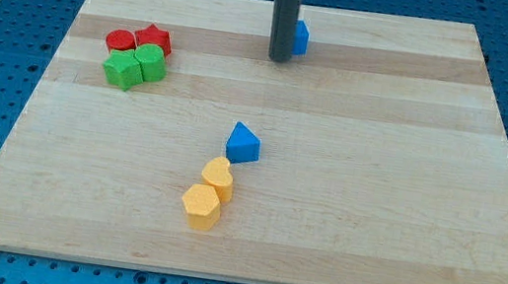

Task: Slide the blue cube at the top left corner of the board

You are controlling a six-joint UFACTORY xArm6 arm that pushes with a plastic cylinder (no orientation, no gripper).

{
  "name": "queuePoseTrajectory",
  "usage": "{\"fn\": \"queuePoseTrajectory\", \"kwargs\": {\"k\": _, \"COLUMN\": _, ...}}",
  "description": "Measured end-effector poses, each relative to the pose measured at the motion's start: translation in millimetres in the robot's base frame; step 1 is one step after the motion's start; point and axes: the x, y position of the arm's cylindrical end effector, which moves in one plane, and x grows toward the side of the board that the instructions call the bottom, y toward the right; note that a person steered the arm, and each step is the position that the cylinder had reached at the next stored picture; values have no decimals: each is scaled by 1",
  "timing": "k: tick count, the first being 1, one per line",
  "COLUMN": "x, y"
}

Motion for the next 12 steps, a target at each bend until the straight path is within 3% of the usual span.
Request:
{"fn": "queuePoseTrajectory", "kwargs": {"k": 1, "x": 1, "y": -8}}
{"fn": "queuePoseTrajectory", "kwargs": {"k": 2, "x": 24, "y": 22}}
{"fn": "queuePoseTrajectory", "kwargs": {"k": 3, "x": 13, "y": 70}}
{"fn": "queuePoseTrajectory", "kwargs": {"k": 4, "x": -36, "y": 51}}
{"fn": "queuePoseTrajectory", "kwargs": {"k": 6, "x": -56, "y": -104}}
{"fn": "queuePoseTrajectory", "kwargs": {"k": 8, "x": -32, "y": -50}}
{"fn": "queuePoseTrajectory", "kwargs": {"k": 9, "x": -8, "y": -108}}
{"fn": "queuePoseTrajectory", "kwargs": {"k": 10, "x": -23, "y": -178}}
{"fn": "queuePoseTrajectory", "kwargs": {"k": 11, "x": -28, "y": -199}}
{"fn": "queuePoseTrajectory", "kwargs": {"k": 12, "x": -18, "y": -180}}
